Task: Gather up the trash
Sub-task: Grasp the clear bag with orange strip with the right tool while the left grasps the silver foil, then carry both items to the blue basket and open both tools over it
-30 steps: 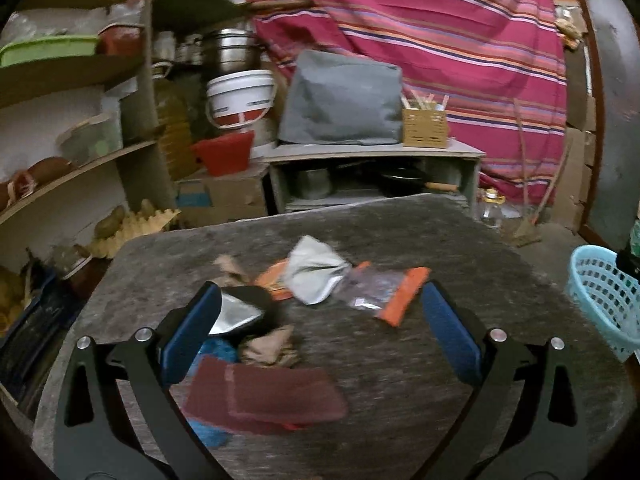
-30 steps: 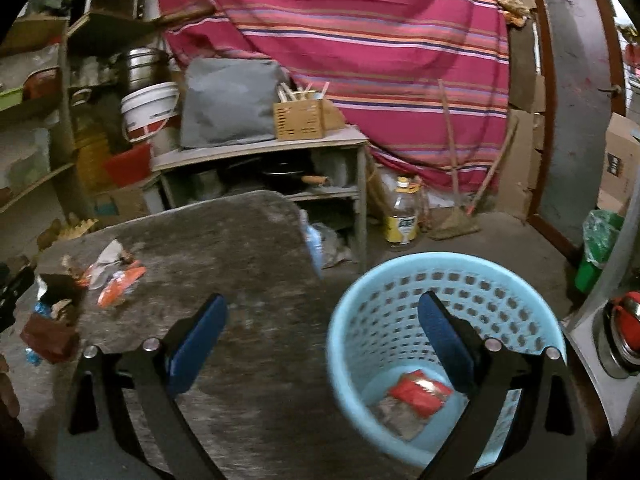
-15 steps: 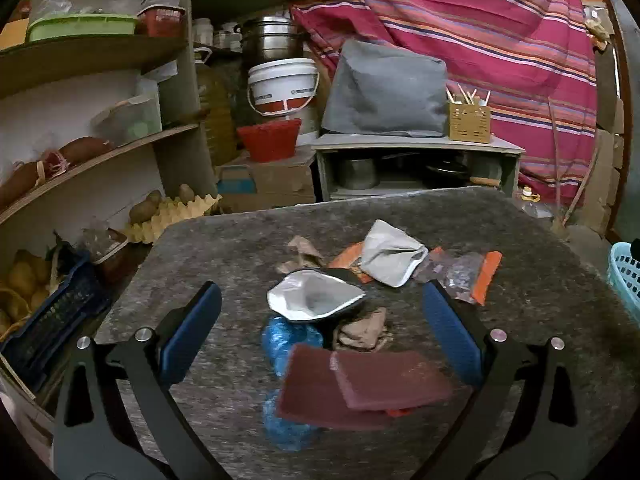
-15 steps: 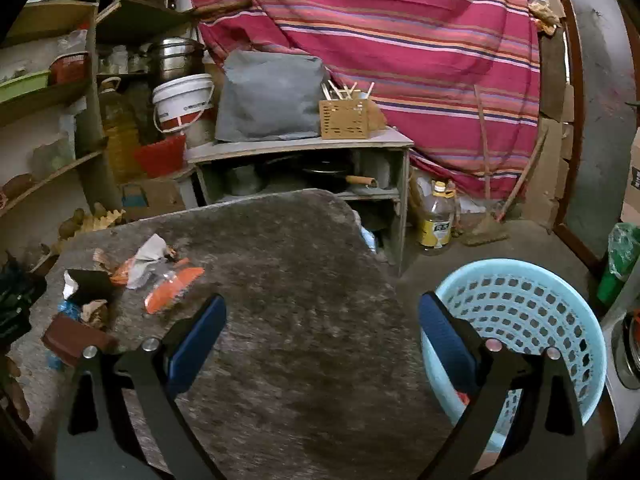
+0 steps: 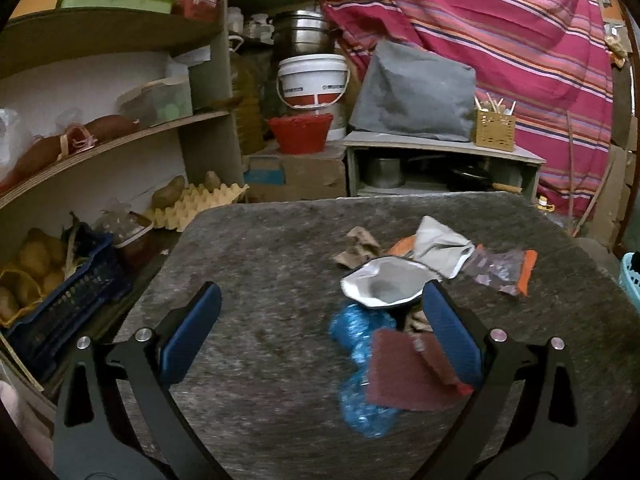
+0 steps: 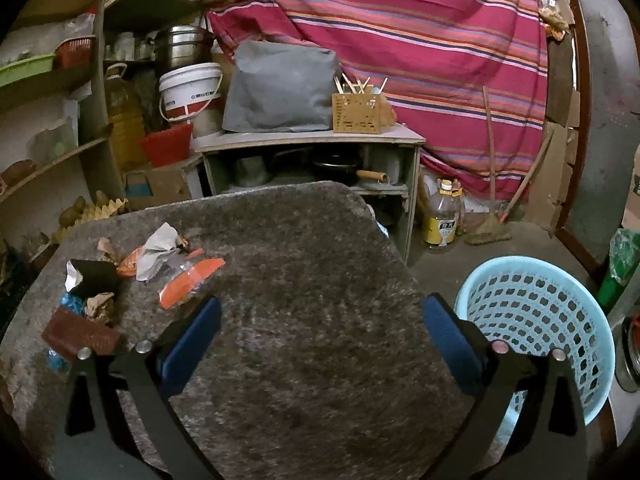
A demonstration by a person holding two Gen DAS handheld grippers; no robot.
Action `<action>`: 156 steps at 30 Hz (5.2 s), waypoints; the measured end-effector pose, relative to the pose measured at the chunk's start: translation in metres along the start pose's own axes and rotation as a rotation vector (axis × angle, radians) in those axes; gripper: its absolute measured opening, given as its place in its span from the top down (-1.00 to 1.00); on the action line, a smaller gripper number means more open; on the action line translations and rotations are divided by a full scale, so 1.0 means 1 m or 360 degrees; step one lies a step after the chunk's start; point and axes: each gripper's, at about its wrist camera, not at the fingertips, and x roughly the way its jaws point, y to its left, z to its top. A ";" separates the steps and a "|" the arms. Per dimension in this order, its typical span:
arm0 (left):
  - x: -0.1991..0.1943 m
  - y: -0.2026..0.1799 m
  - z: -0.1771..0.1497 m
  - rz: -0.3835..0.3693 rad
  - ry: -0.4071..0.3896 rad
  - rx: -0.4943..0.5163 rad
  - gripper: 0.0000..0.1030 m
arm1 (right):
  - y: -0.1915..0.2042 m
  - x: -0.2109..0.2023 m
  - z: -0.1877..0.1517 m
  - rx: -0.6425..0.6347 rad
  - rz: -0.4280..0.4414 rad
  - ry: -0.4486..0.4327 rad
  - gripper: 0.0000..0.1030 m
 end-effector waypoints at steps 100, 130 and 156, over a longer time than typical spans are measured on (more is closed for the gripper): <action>0.005 -0.136 0.040 -0.0338 -0.0088 0.0136 -0.73 | -0.074 0.028 0.034 0.0028 -0.0055 0.0129 -0.01; -0.038 -0.459 -0.002 -0.0925 0.0018 0.0474 -0.74 | -0.300 -0.008 -0.035 0.0398 -0.0390 0.0150 -0.01; -0.038 -0.367 0.016 -0.0680 -0.0046 0.0427 -0.90 | -0.264 0.016 -0.028 0.0361 -0.0330 0.0205 -0.08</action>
